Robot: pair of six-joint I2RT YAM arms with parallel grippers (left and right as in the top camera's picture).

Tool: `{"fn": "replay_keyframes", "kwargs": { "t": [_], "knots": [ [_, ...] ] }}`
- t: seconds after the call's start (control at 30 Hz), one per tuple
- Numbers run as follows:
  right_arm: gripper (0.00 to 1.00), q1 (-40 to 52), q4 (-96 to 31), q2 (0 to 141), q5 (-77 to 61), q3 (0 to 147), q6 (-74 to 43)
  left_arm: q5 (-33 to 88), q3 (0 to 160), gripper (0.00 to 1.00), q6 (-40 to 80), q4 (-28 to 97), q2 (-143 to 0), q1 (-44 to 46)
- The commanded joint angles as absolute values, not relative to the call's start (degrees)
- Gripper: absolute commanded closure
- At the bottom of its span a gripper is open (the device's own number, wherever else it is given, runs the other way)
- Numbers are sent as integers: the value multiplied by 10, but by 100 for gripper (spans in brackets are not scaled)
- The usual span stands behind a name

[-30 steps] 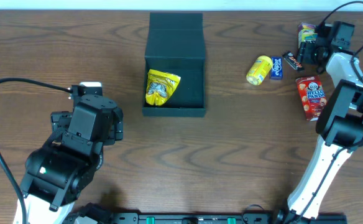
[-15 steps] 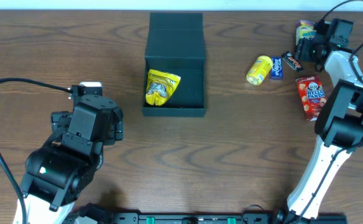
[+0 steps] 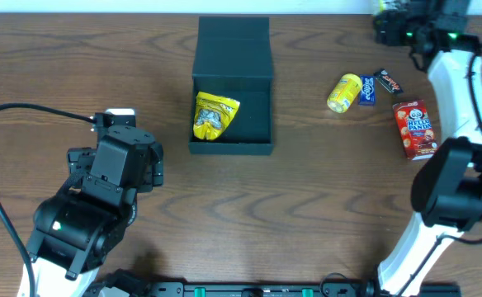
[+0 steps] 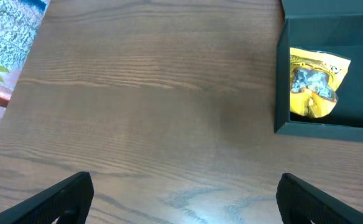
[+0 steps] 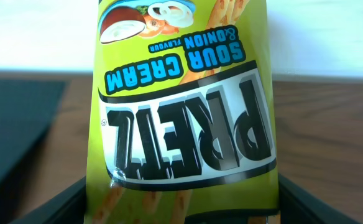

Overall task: Pack container
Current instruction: 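Carry the Pretz box into the box beside the candy bag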

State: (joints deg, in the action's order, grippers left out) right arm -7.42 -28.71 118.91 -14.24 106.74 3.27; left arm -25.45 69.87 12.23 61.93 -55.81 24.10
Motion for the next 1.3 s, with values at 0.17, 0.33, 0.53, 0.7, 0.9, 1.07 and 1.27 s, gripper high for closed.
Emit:
{"fn": "replay_keyframes", "kwargs": {
  "t": [0.17,0.33,0.53,0.7,0.9,1.07,1.27],
  "knots": [
    [49,69,-405,1154,-157,1070,17,-255,702,5,129,622,-558,240],
    [50,146,-461,1154,-157,1070,-5,-254,702,5,129,622,-558,240],
    [51,236,-533,1154,-72,1070,-98,-255,702,5,129,622,-558,240],
    [55,298,-563,1154,-23,1060,-211,-255,702,5,129,622,-558,240],
    [57,356,-564,1154,73,1024,-329,-255,702,5,129,622,-558,240],
    [58,377,-562,1154,138,991,-348,-254,702,5,129,622,-558,240],
    [58,377,-527,1154,141,941,-377,-255,702,5,129,622,-558,240]
  ]
}}
